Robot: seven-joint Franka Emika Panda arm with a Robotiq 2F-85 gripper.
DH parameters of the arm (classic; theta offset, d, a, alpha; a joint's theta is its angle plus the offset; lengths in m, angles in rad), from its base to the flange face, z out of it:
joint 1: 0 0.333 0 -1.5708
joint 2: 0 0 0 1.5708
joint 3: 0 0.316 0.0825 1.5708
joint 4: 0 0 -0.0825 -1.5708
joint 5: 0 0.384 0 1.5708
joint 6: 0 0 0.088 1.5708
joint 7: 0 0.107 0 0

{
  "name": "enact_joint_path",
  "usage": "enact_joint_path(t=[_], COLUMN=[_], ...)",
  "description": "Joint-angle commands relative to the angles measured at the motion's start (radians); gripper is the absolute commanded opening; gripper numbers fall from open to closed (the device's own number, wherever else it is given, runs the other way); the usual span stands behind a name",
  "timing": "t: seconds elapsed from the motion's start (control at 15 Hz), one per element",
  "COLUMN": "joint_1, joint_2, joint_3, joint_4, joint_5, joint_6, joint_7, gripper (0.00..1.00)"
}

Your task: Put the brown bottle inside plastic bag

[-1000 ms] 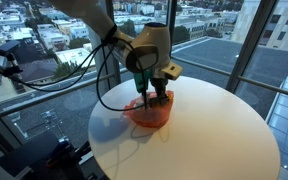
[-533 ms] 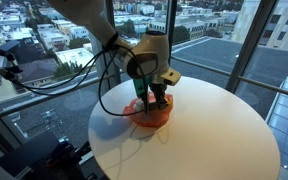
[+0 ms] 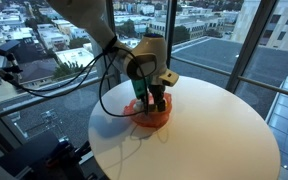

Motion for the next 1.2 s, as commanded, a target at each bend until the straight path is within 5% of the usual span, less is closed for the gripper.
enact_joint_path(t=[0.0, 0.53, 1.13], joint_1=[0.018, -0.001, -0.031], joint_2=[-0.068, -0.220, -0.409], joint_3=[-0.025, -0.028, 0.009], joint_4=[-0.021, -0.065, -0.099], joint_5=[-0.047, -0.119, -0.203], joint_6=[-0.042, -0.121, -0.386], joint_7=[0.033, 0.041, 0.115], gripper=[1.00, 1.00, 1.00])
